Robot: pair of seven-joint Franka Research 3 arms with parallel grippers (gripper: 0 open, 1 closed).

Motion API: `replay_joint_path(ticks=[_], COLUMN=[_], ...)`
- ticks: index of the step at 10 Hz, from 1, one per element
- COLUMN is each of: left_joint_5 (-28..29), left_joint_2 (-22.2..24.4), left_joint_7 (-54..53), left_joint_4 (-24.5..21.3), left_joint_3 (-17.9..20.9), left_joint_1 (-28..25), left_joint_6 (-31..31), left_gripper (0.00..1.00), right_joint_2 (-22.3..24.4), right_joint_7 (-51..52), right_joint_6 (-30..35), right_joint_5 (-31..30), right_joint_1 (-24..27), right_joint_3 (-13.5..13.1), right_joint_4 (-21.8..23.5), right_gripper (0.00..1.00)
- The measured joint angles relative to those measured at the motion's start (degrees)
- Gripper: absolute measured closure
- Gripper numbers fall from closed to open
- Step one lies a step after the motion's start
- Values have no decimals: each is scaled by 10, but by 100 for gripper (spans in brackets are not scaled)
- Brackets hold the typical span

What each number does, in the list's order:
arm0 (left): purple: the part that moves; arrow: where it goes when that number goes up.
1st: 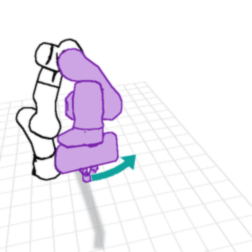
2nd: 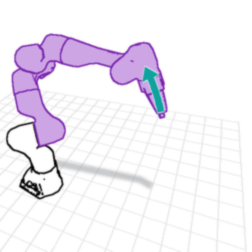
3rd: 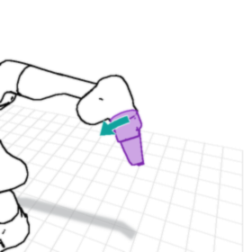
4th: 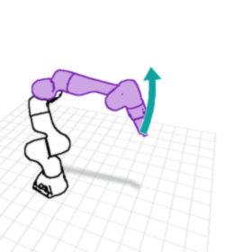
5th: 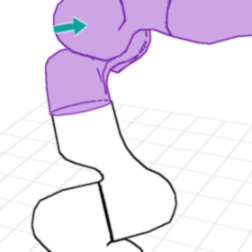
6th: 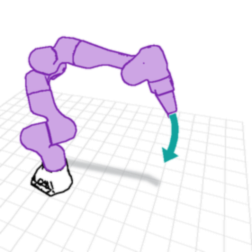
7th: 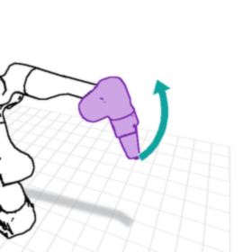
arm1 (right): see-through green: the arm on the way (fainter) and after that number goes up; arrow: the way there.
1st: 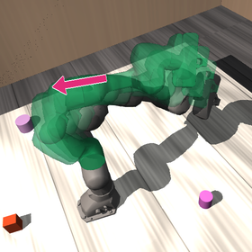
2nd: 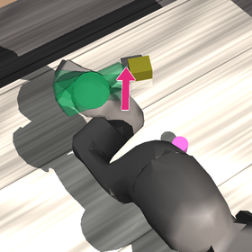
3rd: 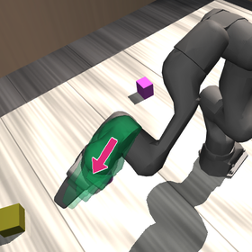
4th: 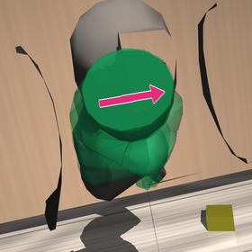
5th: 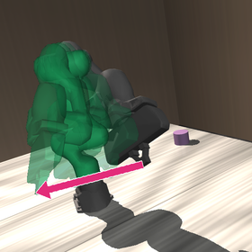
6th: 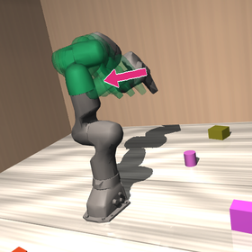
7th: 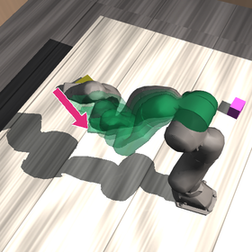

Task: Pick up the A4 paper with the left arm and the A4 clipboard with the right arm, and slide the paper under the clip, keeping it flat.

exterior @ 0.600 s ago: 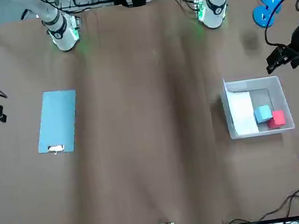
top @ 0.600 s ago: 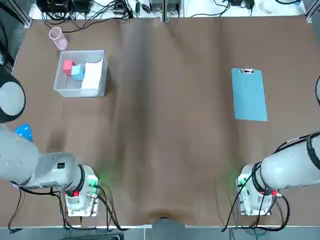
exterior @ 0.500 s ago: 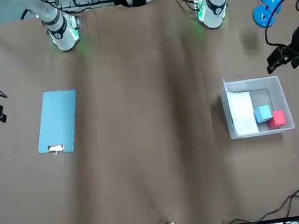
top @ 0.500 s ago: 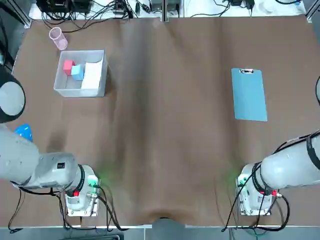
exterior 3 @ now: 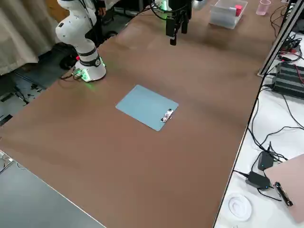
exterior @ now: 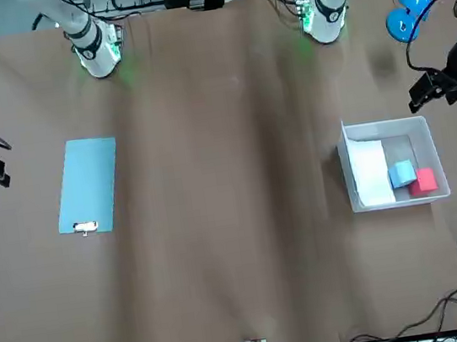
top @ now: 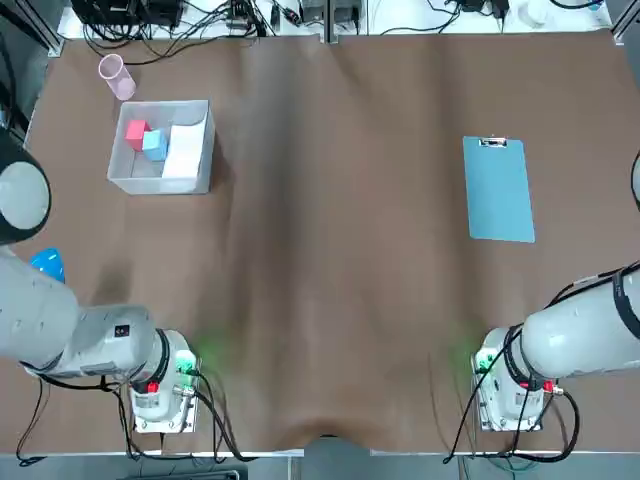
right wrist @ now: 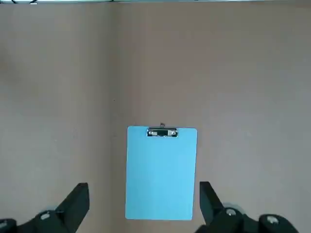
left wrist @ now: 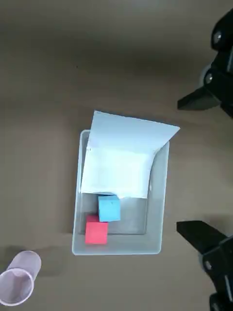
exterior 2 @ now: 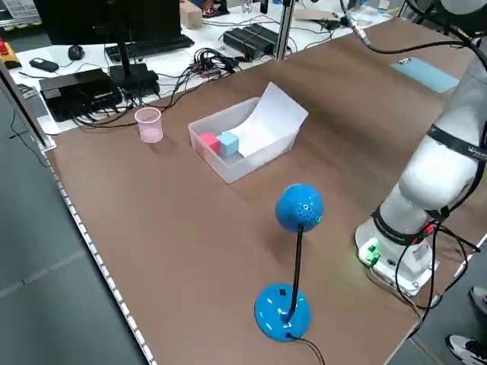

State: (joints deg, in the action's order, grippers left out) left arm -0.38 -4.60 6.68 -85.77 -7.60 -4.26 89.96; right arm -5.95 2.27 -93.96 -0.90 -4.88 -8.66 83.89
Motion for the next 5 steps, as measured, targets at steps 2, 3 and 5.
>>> replay_joint_path(ticks=[2,3,5], left_joint_5=[28,44,54], left_joint_2=[-23,-34,-45], left_joint_7=[2,9,45], left_joint_4=[-1,-2,-28], left_joint_3=[-5,-9,-13], left_joint_1=[5,10,26], left_joint_6=[1,2,39], left_gripper=[0,0,0], right_joint_2=[0,0,-1], right_joint_7=[-1,-2,-46], right_joint_6=[0,0,0], right_joint_5=[0,0,0], right_joint_1=[0,0,0], right_joint_3=[0,-1,-1], right_joint_4=[0,0,1], right_gripper=[0,0,0])
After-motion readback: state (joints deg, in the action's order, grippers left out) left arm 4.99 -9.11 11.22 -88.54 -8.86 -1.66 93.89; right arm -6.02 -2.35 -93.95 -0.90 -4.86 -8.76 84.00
